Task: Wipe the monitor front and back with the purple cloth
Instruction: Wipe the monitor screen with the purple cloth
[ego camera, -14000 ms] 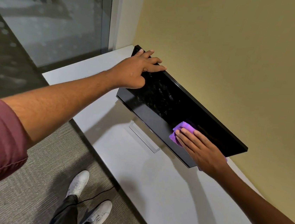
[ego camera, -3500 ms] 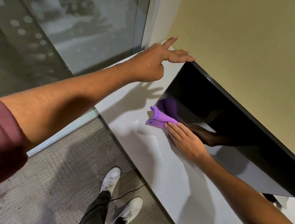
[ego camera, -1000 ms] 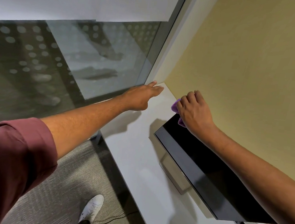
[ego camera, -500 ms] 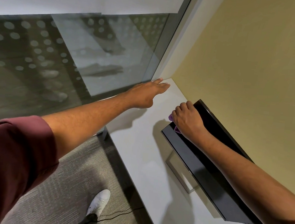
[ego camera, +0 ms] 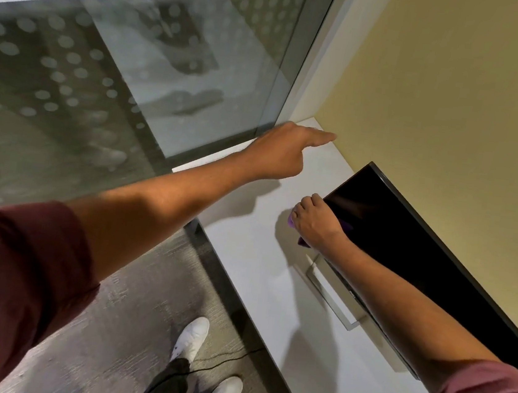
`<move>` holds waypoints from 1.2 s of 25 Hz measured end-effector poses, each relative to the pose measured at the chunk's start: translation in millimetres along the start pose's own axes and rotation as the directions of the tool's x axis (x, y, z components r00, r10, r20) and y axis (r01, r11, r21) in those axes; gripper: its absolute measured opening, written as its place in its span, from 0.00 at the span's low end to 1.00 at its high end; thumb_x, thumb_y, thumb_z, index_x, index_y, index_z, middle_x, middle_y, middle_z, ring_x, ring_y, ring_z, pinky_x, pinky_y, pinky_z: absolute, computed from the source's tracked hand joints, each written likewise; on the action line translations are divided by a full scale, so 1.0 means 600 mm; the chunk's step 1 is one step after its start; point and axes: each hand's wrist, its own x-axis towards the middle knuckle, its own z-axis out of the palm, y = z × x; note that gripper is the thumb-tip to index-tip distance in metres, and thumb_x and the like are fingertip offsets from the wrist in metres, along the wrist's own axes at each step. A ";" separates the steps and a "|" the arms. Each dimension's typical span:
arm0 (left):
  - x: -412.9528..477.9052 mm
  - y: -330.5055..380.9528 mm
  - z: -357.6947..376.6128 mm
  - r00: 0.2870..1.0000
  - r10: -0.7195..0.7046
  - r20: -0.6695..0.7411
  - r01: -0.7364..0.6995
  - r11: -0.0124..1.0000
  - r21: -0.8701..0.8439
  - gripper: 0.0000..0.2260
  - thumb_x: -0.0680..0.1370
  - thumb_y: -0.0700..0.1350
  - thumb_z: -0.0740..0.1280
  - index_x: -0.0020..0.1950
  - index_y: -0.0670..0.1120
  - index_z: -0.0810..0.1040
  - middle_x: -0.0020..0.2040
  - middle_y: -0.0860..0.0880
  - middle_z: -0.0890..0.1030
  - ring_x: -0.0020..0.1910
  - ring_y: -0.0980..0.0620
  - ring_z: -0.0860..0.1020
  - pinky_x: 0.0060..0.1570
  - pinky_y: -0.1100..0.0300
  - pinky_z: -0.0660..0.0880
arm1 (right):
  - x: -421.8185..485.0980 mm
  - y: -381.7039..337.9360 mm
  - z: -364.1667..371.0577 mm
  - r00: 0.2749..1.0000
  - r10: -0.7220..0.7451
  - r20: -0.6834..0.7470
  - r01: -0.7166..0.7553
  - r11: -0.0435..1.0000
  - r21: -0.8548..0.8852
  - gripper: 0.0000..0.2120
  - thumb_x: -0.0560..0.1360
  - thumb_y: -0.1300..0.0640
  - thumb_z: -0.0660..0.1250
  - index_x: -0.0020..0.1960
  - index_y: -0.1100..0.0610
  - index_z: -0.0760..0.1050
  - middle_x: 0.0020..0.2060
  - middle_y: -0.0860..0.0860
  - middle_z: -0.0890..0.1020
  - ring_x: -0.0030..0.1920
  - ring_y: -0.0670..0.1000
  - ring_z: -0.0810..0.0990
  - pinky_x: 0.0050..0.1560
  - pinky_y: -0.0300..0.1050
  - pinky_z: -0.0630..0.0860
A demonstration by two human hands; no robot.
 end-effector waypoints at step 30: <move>0.042 0.165 0.065 0.967 0.231 0.110 -0.251 0.935 0.249 0.38 0.67 0.30 0.56 0.70 0.58 0.81 0.63 0.58 0.85 0.58 0.46 0.84 0.59 0.46 0.81 | -0.259 -0.139 0.224 0.968 -0.253 -0.010 0.252 0.966 -0.055 0.26 0.89 0.56 0.54 0.85 0.63 0.58 0.86 0.60 0.57 0.86 0.64 0.48 0.85 0.64 0.39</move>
